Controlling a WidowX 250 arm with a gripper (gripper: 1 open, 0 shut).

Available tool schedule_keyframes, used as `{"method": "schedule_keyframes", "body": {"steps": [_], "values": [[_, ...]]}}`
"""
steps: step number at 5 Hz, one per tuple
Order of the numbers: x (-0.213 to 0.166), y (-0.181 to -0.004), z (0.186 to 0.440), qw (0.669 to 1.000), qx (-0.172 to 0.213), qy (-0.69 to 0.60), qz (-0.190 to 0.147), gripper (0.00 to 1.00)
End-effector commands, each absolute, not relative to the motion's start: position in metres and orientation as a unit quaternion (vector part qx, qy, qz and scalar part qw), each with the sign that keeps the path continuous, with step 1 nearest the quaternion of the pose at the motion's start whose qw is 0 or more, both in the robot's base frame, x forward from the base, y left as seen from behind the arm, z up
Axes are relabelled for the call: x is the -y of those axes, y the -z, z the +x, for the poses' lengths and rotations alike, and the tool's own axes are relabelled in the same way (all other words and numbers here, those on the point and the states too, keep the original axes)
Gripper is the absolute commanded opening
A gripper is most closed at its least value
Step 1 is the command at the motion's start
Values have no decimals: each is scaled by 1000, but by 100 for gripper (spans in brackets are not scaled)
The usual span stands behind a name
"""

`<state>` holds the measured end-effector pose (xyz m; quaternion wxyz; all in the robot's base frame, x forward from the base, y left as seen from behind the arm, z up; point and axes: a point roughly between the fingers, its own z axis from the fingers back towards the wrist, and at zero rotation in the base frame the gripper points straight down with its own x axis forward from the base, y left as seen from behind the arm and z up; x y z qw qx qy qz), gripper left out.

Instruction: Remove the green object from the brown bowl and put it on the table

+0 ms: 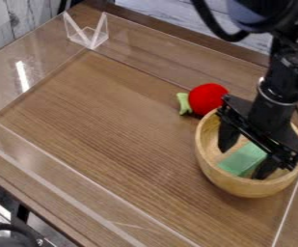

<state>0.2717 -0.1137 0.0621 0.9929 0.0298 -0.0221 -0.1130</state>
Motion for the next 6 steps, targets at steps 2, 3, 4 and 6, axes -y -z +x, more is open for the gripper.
{"method": "schedule_keyframes", "body": {"steps": [2, 3, 4, 6], "values": [[99, -100, 281, 993, 62, 101, 18, 100], [96, -105, 281, 993, 61, 101, 15, 100], [101, -90, 286, 990, 59, 128, 12, 100], [93, -59, 288, 989, 51, 142, 0, 0]]}}
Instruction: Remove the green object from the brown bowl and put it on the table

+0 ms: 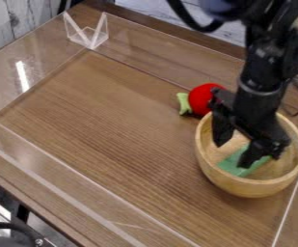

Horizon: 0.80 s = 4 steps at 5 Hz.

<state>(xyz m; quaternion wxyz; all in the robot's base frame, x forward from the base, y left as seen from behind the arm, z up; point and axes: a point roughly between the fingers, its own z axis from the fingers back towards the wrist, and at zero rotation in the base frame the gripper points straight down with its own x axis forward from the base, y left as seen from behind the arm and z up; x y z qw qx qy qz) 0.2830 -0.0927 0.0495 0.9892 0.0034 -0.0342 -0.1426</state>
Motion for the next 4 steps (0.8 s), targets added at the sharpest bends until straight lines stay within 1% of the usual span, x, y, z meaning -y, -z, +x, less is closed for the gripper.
{"method": "schedule_keyframes", "body": {"steps": [1, 2, 3, 4], "values": [[88, -43, 294, 988, 60, 139, -11, 0], [94, -43, 286, 983, 63, 171, -14, 100], [102, -47, 279, 977, 66, 201, -12, 100], [101, -59, 276, 981, 71, 182, -7, 100]]}}
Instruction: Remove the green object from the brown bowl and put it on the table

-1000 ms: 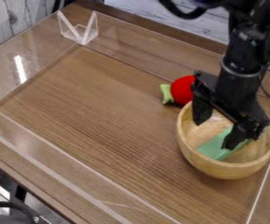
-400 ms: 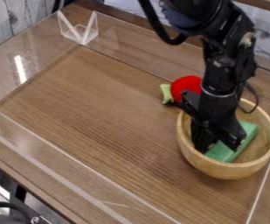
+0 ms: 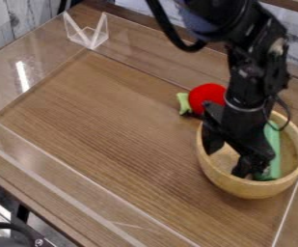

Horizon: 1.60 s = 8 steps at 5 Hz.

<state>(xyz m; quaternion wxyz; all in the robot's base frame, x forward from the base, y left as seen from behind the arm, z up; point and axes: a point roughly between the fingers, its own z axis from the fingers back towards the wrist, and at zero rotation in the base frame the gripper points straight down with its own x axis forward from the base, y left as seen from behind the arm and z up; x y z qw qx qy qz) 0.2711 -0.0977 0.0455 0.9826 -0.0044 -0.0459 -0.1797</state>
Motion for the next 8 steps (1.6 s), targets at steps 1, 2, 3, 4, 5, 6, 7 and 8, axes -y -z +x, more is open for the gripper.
{"method": "schedule_keyframes", "body": {"steps": [1, 2, 3, 4, 5, 6, 7, 8], "values": [[99, -65, 276, 983, 74, 166, -6, 0], [98, -71, 274, 986, 77, 145, -7, 100], [89, -68, 284, 986, 82, 147, -12, 100], [79, -60, 296, 985, 80, 149, -15, 100], [80, -59, 294, 987, 79, 138, -15, 100], [83, -61, 292, 988, 80, 129, -14, 100], [89, -67, 296, 990, 82, 115, -12, 100], [94, -72, 300, 991, 85, 102, -11, 100]]}}
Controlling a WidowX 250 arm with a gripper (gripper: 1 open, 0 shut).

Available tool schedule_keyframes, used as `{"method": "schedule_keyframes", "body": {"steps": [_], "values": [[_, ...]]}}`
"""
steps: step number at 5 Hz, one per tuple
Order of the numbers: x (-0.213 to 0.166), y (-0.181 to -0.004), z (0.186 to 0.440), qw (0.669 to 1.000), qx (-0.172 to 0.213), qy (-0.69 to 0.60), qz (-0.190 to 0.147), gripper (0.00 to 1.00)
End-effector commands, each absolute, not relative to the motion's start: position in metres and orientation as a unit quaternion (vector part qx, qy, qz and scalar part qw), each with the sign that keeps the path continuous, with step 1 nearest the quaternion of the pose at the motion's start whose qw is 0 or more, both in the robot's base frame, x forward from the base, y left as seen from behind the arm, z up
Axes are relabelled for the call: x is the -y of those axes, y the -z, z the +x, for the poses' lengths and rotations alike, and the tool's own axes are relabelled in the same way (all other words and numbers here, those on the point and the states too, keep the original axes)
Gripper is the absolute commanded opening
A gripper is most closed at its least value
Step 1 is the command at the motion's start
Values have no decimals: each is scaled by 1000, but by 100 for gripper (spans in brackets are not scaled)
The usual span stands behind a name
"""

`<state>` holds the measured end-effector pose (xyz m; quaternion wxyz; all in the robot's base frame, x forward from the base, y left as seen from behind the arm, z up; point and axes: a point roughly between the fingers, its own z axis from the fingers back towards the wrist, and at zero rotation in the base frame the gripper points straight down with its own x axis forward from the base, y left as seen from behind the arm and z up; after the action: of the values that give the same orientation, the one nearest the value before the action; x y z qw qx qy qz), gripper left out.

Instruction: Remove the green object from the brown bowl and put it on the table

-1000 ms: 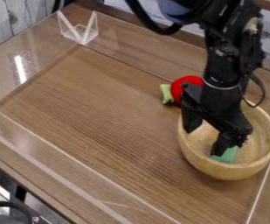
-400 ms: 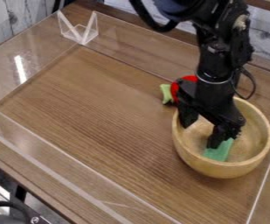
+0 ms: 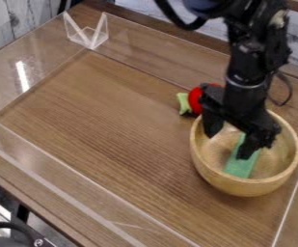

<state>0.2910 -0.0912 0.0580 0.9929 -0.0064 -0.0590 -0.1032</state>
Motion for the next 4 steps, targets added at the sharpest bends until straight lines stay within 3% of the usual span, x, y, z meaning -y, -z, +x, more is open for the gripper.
{"method": "schedule_keyframes", "body": {"steps": [1, 4], "values": [[97, -67, 299, 994, 83, 73, -10, 100], [112, -47, 286, 997, 73, 33, -12, 100]]}}
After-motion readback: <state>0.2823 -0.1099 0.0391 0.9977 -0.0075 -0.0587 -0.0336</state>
